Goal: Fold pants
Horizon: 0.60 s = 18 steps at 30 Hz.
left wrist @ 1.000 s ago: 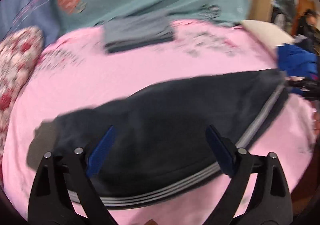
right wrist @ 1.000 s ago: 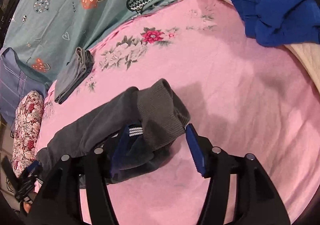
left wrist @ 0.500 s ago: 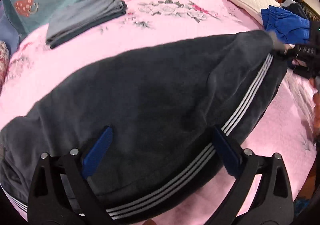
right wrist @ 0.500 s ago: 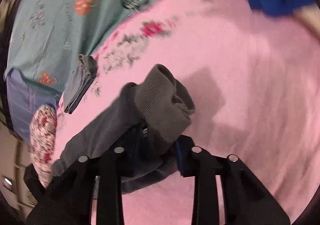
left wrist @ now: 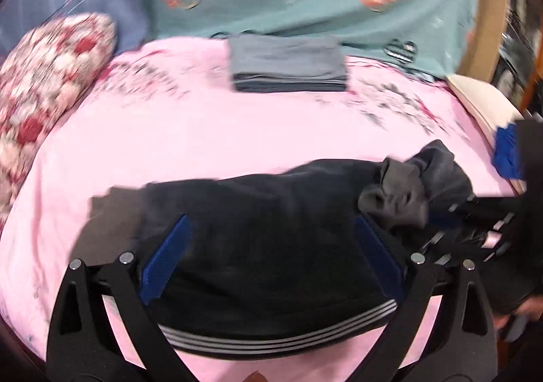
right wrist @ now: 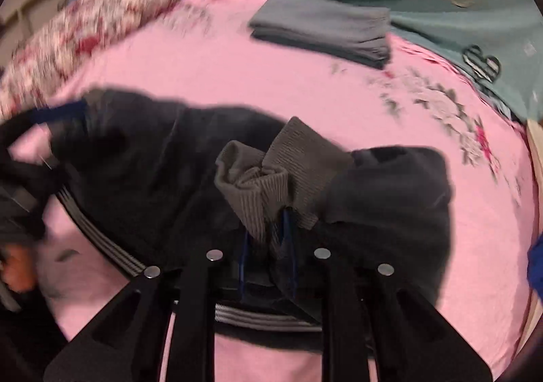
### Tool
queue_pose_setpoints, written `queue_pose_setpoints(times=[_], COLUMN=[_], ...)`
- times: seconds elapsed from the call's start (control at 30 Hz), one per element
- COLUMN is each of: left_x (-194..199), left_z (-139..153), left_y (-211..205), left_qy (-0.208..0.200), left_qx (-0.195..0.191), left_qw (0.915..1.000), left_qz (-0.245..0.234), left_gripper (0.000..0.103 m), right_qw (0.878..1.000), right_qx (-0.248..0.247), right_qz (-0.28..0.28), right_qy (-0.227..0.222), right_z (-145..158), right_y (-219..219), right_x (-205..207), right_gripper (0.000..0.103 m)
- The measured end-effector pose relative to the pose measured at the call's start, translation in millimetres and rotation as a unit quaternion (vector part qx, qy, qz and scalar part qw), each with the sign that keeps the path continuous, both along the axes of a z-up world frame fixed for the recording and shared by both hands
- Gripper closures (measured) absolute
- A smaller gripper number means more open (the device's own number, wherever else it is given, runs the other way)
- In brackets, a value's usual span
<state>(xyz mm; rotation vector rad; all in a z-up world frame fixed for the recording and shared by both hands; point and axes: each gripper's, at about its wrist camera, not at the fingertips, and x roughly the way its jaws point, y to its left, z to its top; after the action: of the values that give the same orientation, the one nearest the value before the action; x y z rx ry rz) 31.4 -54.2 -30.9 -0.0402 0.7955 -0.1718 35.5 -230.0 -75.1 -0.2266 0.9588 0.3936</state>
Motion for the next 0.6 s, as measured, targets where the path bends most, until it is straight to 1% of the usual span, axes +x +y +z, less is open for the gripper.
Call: queue_pose_setpoints(times=[0.03,0.07,0.13,0.2,0.27,0.3,0.37,0.4,0.5,0.57,0.6], left_x=[1,1,3,0,-1,-1,0,0,-2,-3,-1], left_z=[-3,-6,-10,-11,-12,-12,-15,-17,-13,-9,-7], left_y=[5,12,16,15,10,8,4,2,-9,-22,-33], left_qy=[0.005,0.011,0.019,0.017,0.013,0.013,0.017,0.018,0.01,0.0,-0.004], left_qx=[-0.005,-0.01,-0.015,-0.019,-0.022,-0.021,-0.019,-0.02,-0.018,-0.011,-0.005], left_qw=[1.0,0.9999,0.9997,0.9997,0.9996,0.9996,0.9994,0.9993,0.9988,0.9984,0.998], left_qz=[0.005,0.007,0.003,-0.005,-0.013,-0.017,-0.023,-0.027,-0.044,-0.056,-0.063], left_gripper=[0.005,0.005,0.005,0.005,0.005,0.005,0.005,0.005,0.005,0.005,0.005], right_qw=[1.0,1.0,1.0,1.0,0.999,0.999,0.998,0.998,0.996,0.996,0.997], right_qx=[-0.012,-0.014,0.004,0.015,0.028,0.022,0.007,0.015,0.066,0.053,0.044], right_qz=[0.001,0.0,0.002,0.006,0.027,0.036,0.046,0.05,0.031,0.014,0.014], right_qy=[-0.008,-0.008,-0.001,-0.001,-0.004,-0.009,-0.031,-0.044,-0.047,-0.066,-0.067], right_z=[-5,-4,3,10,16,16,23,31,55,65,66], right_y=[6,8,2,-5,-8,-8,-8,-13,-39,-49,-51], right_x=[0,-1,-5,-13,-21,-25,-34,-38,-37,-36,-34], right_gripper=[0.077,0.075,0.075,0.077,0.076,0.076,0.068,0.068,0.067,0.067,0.067])
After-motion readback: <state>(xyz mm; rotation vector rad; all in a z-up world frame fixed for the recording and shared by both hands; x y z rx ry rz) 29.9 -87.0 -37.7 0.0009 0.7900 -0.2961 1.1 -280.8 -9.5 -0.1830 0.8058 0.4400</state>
